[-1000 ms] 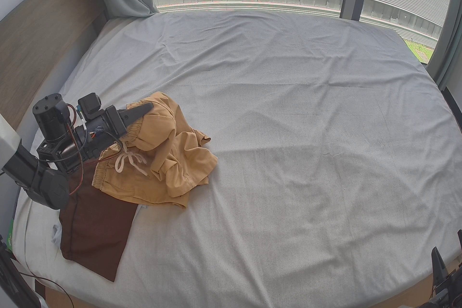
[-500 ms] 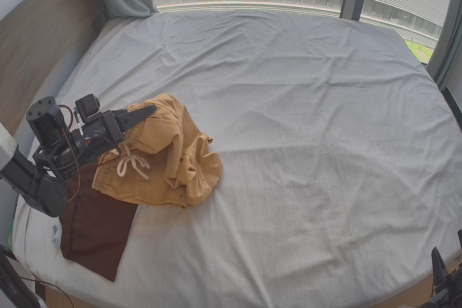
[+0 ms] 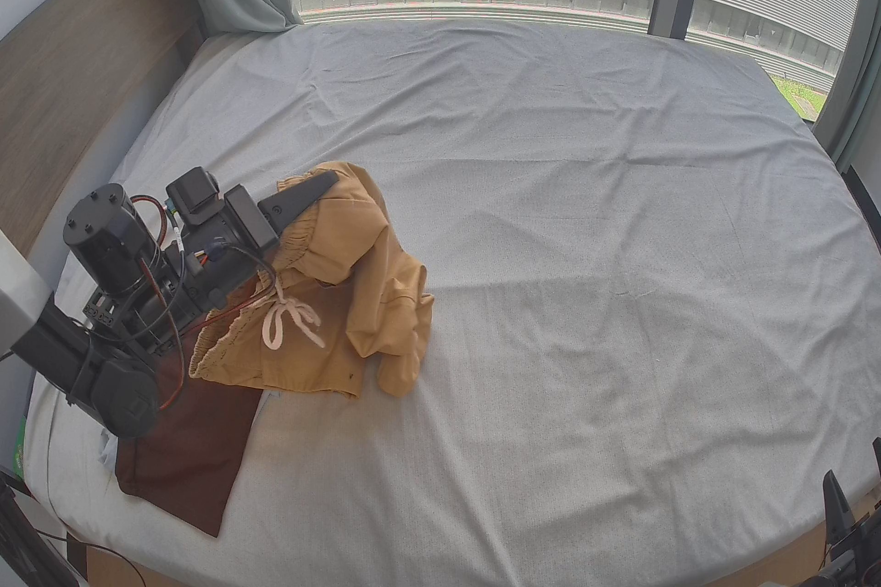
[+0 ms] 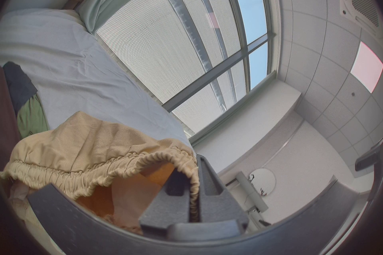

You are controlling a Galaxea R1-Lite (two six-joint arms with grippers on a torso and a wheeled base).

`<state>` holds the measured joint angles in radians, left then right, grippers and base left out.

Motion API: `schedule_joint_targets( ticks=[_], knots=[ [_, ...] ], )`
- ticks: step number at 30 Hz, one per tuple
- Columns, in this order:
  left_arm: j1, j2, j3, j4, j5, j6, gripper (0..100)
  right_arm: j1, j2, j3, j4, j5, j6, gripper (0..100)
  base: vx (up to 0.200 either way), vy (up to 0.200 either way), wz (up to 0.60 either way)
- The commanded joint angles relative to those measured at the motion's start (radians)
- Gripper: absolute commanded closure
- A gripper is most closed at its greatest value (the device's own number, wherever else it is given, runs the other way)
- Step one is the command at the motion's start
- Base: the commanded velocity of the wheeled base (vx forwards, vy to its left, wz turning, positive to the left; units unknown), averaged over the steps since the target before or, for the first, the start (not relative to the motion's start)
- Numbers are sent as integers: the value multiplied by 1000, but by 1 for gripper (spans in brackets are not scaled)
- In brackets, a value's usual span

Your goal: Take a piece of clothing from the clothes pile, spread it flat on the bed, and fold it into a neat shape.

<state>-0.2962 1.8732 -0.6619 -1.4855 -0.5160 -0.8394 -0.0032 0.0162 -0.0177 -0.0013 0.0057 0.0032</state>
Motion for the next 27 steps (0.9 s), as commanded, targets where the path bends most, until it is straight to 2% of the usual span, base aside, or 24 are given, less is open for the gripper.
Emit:
schedule_joint_targets(
  ticks=[1, 3, 10, 21, 27],
  knots=[
    [-84, 20, -8, -44, 79, -37, 100, 0, -16, 16, 0, 0, 0, 0, 0, 0, 0],
    [-106, 30, -16, -47, 100, -37, 100, 0, -16, 16, 0, 0, 0, 0, 0, 0, 0],
    [-167, 32, -12, -50, 102, -40, 100, 0, -16, 16, 0, 0, 0, 0, 0, 0, 0],
    [-219, 29, -18, -56, 103, -47, 100, 0, -16, 16, 0, 0, 0, 0, 0, 0, 0],
    [-265, 27, -41, -56, 103, -122, 100, 0, -16, 16, 0, 0, 0, 0, 0, 0, 0]
  ],
)
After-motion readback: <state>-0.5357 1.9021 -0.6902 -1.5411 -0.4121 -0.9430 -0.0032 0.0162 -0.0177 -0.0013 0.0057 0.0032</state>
